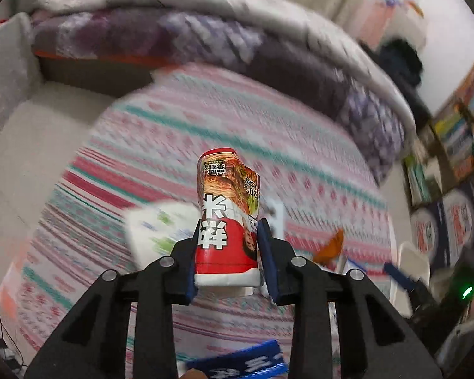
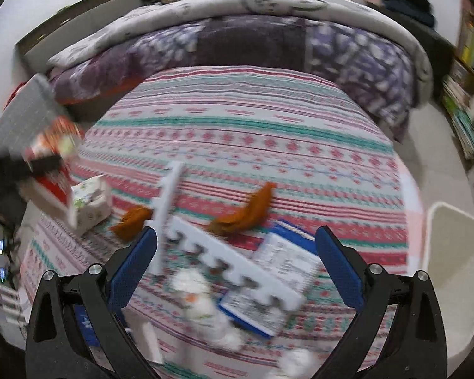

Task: Collect trash
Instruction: 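Grasp the red-white cup with the left tool while the right tool grasps the white tissue box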

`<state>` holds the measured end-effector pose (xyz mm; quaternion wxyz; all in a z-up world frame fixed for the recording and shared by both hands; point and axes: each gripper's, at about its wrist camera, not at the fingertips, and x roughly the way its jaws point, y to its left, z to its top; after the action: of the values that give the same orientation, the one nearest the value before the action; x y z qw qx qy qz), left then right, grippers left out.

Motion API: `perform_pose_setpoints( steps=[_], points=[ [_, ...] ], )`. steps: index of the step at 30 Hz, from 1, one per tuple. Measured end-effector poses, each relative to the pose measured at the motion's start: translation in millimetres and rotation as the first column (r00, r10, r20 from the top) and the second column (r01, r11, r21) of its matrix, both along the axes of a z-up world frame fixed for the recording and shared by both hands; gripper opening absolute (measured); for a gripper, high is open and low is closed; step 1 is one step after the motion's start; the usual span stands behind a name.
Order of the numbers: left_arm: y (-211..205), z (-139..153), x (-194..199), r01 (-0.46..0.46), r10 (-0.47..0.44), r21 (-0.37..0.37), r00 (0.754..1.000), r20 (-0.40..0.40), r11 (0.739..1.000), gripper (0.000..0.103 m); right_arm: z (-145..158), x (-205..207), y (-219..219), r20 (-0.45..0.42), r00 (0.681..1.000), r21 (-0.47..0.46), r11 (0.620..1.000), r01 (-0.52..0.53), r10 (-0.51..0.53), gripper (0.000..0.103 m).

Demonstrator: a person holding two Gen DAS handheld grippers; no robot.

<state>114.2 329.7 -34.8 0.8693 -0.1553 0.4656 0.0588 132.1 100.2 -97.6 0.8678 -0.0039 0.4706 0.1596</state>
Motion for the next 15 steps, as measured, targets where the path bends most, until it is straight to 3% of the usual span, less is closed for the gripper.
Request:
perform_pose_setpoints(
  steps=[4,8,12,15],
  points=[
    [34,28,-14,-0.091,0.087,0.049,0.993,0.076,0.995,0.033,1,0,46,0.010,0.995,0.022,0.994,-0.103,0.103,0.096],
    [71,37,-24,-0.177,0.178,-0.012,0.980,0.093,0.984,0.034,-1,7,92,-0.055,0.991,0.071,0.990,-0.119,0.123,0.096],
    [97,38,-32,-0.225,0.232,-0.081,0.969,0.085,0.971,0.034,1,2,141,-0.040,0.972,-0.018,0.972,-0.234,0.233,0.096],
    [109,41,-36,-0.234,0.242,-0.082,0.966,0.096,0.969,0.035,-4,2,168,-0.079,0.959,-0.051,0.959,-0.278,0.274,0.096]
  ],
)
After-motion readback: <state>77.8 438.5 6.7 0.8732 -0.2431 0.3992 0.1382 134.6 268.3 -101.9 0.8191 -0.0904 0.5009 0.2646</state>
